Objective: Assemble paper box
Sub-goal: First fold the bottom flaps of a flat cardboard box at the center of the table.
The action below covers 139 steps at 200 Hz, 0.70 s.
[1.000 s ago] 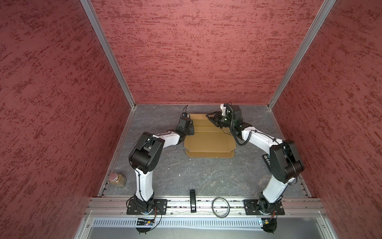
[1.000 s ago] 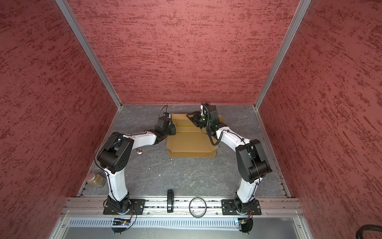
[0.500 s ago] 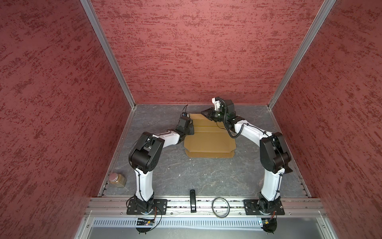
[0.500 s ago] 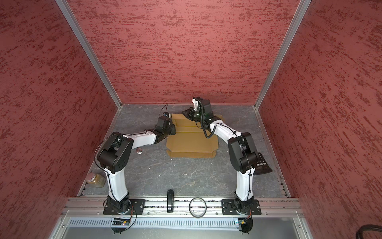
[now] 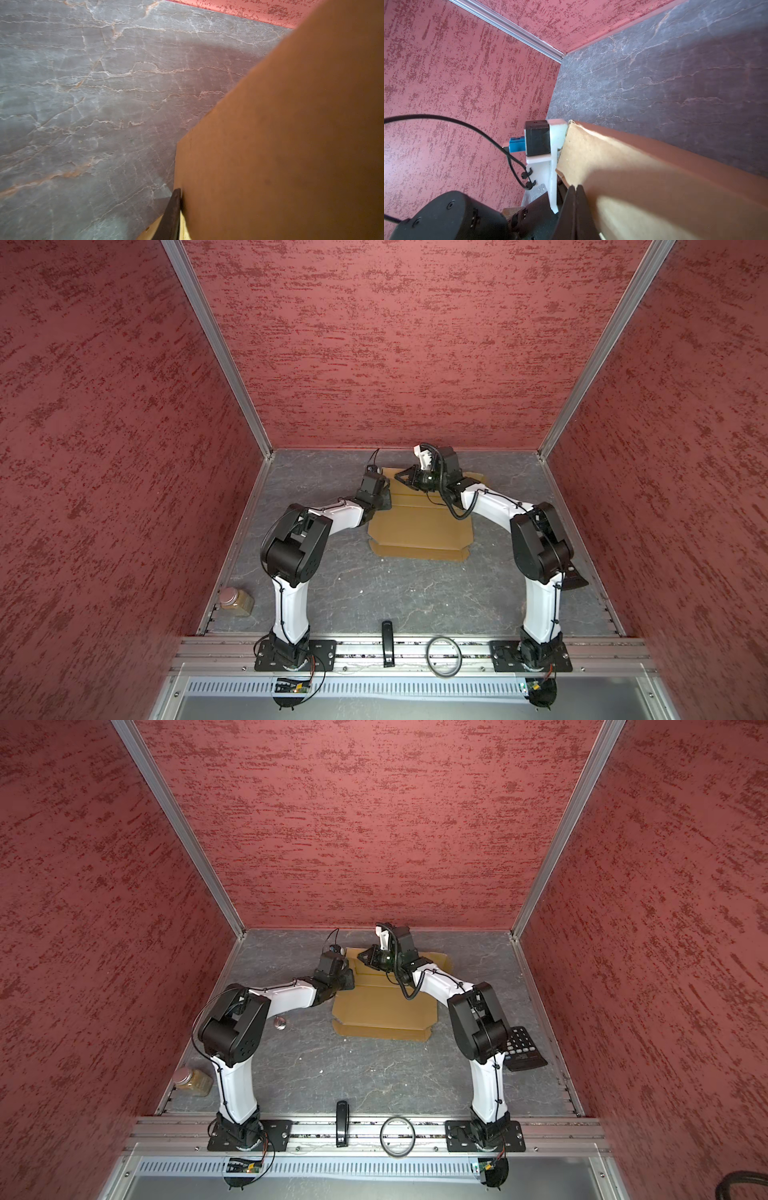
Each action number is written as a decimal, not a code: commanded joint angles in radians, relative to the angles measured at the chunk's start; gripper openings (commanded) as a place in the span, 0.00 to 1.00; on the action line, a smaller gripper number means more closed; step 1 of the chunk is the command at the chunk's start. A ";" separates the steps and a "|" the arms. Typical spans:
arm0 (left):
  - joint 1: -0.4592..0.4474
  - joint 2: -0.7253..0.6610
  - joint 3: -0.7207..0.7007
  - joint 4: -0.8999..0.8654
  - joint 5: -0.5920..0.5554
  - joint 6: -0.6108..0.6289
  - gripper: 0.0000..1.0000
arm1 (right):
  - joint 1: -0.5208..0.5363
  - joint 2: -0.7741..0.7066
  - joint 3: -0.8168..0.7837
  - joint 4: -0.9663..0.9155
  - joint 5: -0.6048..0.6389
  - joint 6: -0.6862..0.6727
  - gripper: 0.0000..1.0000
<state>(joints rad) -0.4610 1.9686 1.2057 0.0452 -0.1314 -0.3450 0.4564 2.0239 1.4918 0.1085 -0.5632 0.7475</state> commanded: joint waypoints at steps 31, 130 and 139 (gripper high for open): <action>-0.014 0.024 0.032 -0.062 -0.036 -0.011 0.23 | 0.004 0.036 0.028 0.031 0.043 0.015 0.04; -0.015 -0.008 0.038 -0.087 -0.114 -0.058 0.29 | 0.004 0.036 0.022 0.053 0.054 0.041 0.04; -0.015 -0.014 0.038 -0.085 -0.120 -0.060 0.29 | 0.004 0.036 0.022 0.054 0.053 0.043 0.04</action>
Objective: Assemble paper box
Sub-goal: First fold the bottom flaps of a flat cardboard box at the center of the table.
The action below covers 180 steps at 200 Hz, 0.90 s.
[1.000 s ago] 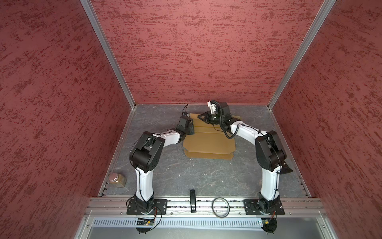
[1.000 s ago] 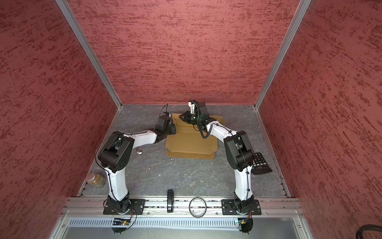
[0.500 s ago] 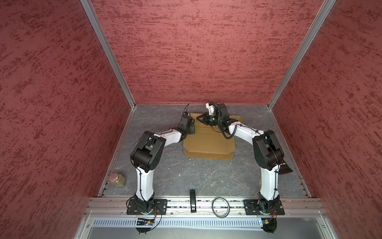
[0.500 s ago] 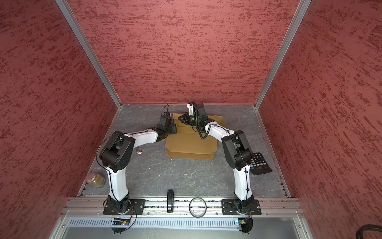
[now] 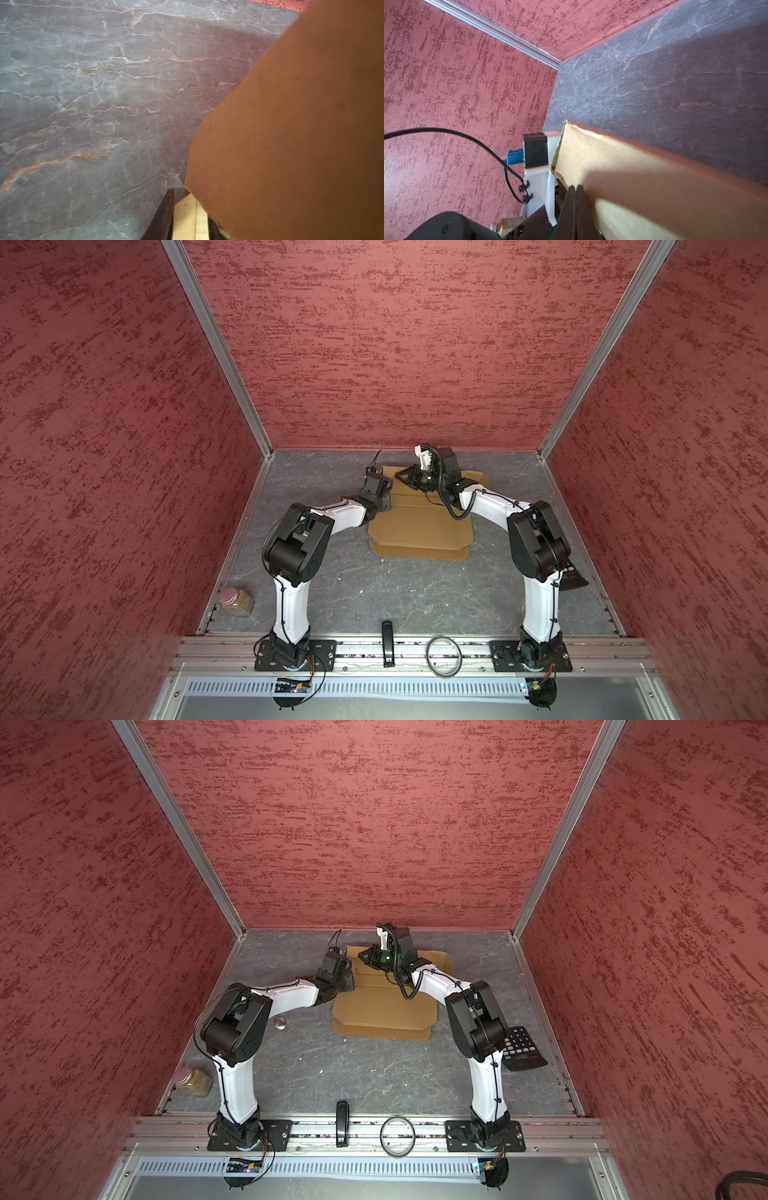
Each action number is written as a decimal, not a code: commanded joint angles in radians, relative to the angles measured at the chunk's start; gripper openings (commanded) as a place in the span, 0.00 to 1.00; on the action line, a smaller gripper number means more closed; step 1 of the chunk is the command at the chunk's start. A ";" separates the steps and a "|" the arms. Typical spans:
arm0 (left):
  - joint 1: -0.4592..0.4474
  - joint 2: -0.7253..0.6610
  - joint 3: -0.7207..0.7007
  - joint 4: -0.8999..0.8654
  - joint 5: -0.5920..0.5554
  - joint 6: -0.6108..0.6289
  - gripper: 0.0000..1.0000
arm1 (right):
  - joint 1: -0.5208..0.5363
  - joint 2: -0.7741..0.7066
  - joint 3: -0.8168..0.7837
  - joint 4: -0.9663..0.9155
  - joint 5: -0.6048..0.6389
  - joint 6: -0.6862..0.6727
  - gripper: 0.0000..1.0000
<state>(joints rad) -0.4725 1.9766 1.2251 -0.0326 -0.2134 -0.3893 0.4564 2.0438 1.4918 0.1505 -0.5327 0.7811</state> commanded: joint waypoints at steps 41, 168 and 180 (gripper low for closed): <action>-0.004 -0.052 0.004 0.035 -0.041 -0.016 0.30 | 0.004 0.016 0.024 0.008 0.021 0.008 0.04; -0.008 -0.107 -0.062 0.217 -0.059 0.015 0.34 | 0.004 0.013 0.021 0.010 0.014 0.017 0.04; -0.008 -0.105 -0.061 0.224 -0.069 0.031 0.33 | 0.003 0.015 0.020 0.016 0.002 0.025 0.04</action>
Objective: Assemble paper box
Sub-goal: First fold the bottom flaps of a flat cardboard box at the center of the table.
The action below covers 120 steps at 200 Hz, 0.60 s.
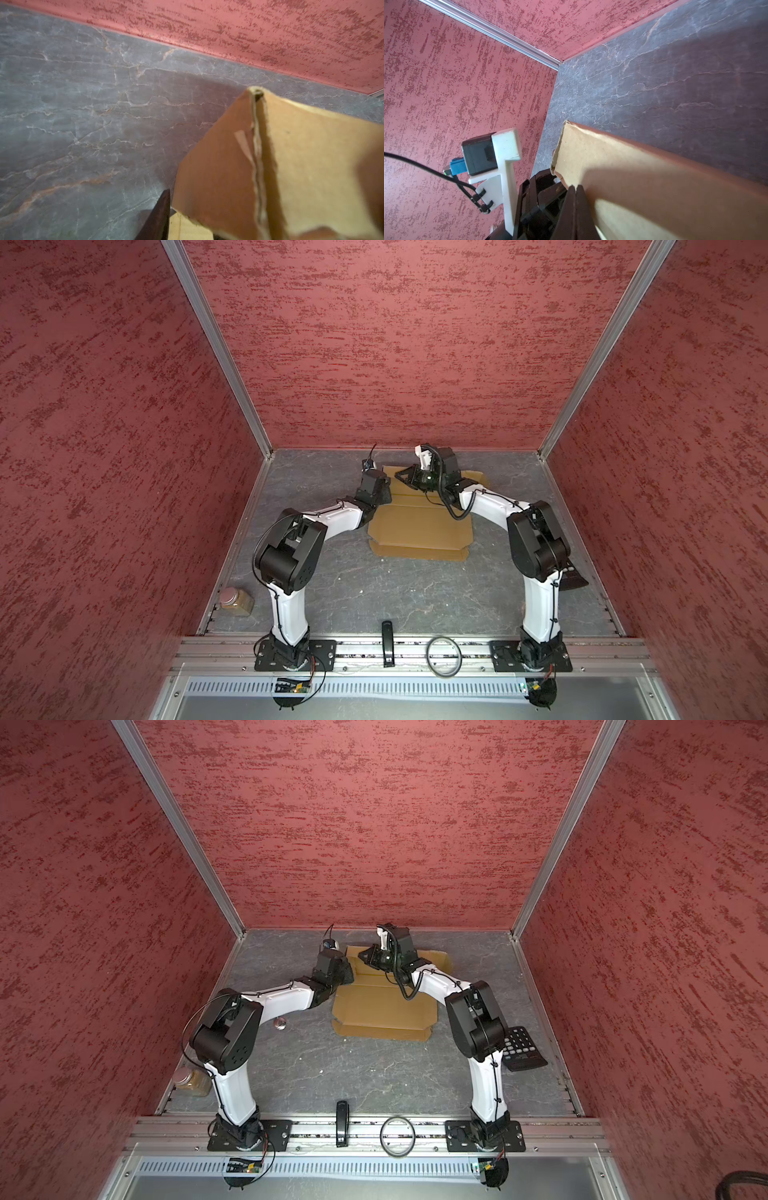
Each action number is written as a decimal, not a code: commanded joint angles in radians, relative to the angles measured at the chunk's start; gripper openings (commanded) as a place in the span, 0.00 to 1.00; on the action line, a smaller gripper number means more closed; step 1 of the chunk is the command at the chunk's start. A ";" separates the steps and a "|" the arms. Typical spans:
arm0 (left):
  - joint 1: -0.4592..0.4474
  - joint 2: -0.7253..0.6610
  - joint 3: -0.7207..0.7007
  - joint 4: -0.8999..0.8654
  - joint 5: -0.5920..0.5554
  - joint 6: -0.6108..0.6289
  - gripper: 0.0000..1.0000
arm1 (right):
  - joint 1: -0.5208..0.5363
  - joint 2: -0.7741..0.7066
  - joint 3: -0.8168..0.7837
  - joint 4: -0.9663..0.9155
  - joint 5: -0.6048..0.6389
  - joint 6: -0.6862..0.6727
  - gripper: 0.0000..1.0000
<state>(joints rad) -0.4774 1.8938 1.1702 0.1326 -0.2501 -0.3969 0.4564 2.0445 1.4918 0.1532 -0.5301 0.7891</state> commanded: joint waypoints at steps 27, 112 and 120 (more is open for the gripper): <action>-0.003 -0.015 -0.004 0.072 -0.049 0.086 0.32 | 0.003 0.014 0.018 0.029 -0.014 0.037 0.04; -0.009 0.029 0.036 0.088 -0.066 0.179 0.30 | 0.004 0.016 0.013 0.046 -0.019 0.068 0.04; -0.008 0.031 0.035 0.089 -0.063 0.179 0.30 | 0.004 0.017 0.014 0.049 -0.019 0.070 0.04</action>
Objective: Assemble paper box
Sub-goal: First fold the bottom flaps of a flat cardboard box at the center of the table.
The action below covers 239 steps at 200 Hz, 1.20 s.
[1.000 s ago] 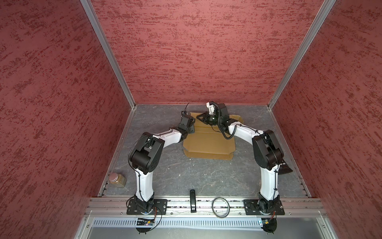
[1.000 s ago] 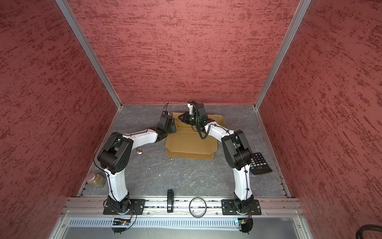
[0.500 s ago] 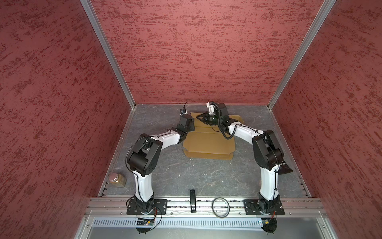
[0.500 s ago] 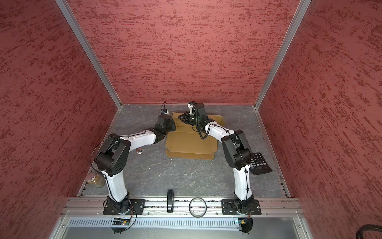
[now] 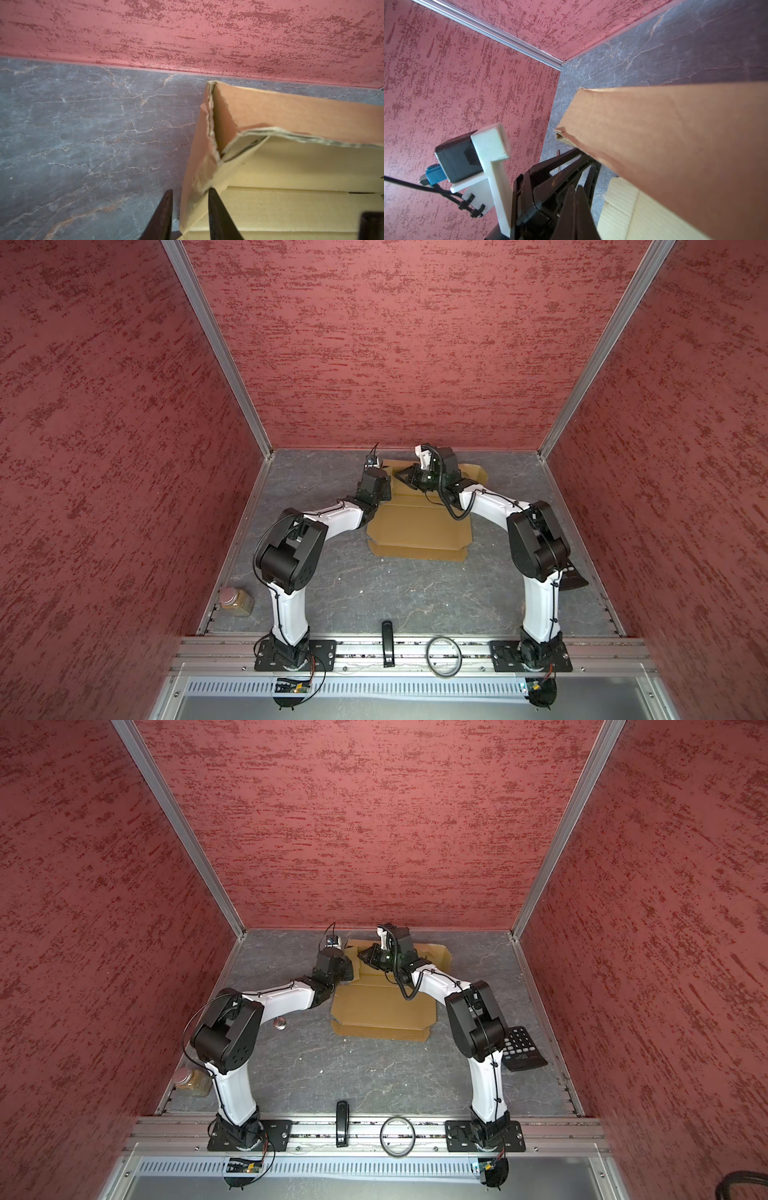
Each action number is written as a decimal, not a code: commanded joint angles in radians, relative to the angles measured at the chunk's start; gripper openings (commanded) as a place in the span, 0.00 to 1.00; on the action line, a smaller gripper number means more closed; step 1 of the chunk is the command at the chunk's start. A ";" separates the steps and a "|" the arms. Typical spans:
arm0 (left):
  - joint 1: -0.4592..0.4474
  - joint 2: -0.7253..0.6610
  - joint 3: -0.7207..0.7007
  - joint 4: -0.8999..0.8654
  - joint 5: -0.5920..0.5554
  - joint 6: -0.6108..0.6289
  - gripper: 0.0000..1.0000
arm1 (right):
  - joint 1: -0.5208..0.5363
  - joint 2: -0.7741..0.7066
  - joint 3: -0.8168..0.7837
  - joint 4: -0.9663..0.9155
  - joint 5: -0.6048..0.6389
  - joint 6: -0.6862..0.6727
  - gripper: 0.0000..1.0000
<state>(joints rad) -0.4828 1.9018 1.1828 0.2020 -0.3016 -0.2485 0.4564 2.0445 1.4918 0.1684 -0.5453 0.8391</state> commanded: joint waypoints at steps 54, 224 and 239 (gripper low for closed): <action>0.000 0.043 0.042 0.014 -0.001 0.026 0.31 | 0.002 0.022 0.018 0.028 -0.001 0.020 0.04; 0.024 0.101 0.100 -0.039 0.030 0.029 0.39 | 0.001 0.018 0.009 0.033 0.008 0.020 0.04; 0.025 0.112 0.113 -0.050 0.035 0.030 0.39 | 0.001 0.018 0.009 0.032 0.008 0.020 0.04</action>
<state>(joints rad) -0.4656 1.9842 1.2633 0.1776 -0.2855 -0.2276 0.4564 2.0575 1.4918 0.1734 -0.5457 0.8562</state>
